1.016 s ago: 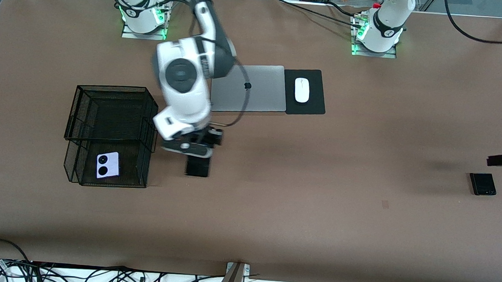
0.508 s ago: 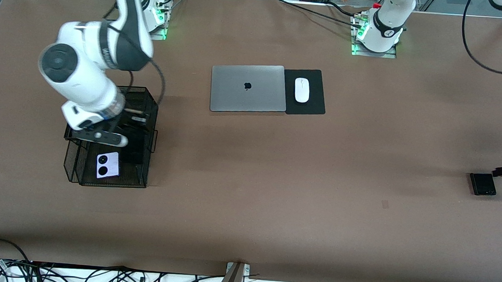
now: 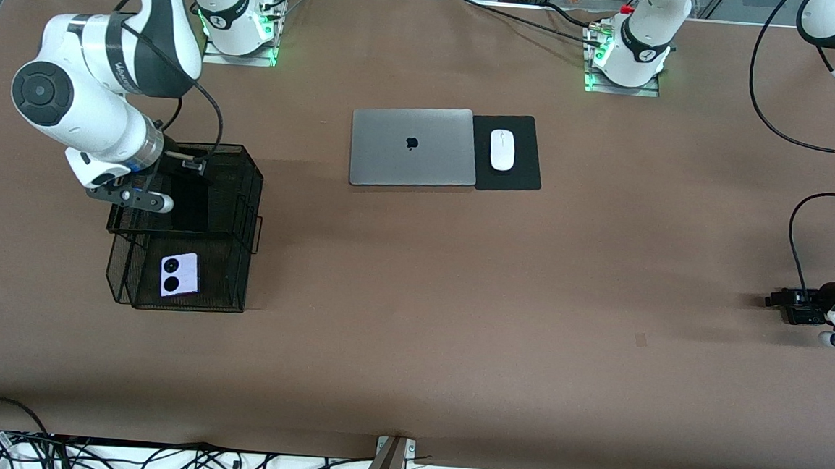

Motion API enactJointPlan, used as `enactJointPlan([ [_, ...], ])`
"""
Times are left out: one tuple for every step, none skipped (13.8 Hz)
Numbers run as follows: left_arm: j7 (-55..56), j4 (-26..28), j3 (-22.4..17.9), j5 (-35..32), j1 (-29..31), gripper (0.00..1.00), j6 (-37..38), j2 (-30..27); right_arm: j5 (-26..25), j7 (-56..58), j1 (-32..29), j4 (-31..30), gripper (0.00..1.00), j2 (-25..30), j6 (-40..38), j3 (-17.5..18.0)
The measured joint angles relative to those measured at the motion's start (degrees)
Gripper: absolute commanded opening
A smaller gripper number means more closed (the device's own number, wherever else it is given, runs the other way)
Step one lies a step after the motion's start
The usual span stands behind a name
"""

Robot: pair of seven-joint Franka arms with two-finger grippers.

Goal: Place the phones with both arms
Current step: 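Move the black phone into the basket while the left gripper grips the flip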

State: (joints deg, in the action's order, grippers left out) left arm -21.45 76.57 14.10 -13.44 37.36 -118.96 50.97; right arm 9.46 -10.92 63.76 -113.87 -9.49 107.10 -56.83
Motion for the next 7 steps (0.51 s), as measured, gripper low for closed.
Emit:
enactJointPlan([
  [-0.88,0.00,-0.48,0.00,0.23,1.00,-0.31,0.00,-0.07,-0.12,0.06,-0.28,0.43,0.31,-0.61,-0.06],
  [-1.44,0.00,-0.75,0.00,0.41,1.00,-0.43,0.01,-0.35,-0.36,0.13,-0.34,0.43,0.34,-0.73,-0.07],
  [-1.63,-0.01,-0.85,0.00,0.56,1.00,-0.52,0.00,-0.78,-0.65,0.23,-0.33,0.43,0.34,-0.85,-0.07],
  [-2.00,-0.02,-0.94,0.00,0.77,1.00,-0.55,0.01,-1.00,-0.82,0.30,-0.16,0.43,0.34,-1.35,-0.07],
  [-2.77,-0.01,-1.03,0.01,1.15,1.00,-0.55,0.08,-1.25,-0.88,0.36,0.37,0.43,0.35,-2.32,-0.09],
  [-3.62,-0.01,-1.06,0.02,1.65,1.00,-0.57,0.26,-1.86,-0.91,0.40,1.13,0.43,0.39,-3.46,-0.16],
  [-4.41,-0.02,-1.10,0.09,2.19,1.00,-0.69,0.51,-2.94,-0.91,0.41,2.04,0.43,0.58,-4.50,-0.28],
])
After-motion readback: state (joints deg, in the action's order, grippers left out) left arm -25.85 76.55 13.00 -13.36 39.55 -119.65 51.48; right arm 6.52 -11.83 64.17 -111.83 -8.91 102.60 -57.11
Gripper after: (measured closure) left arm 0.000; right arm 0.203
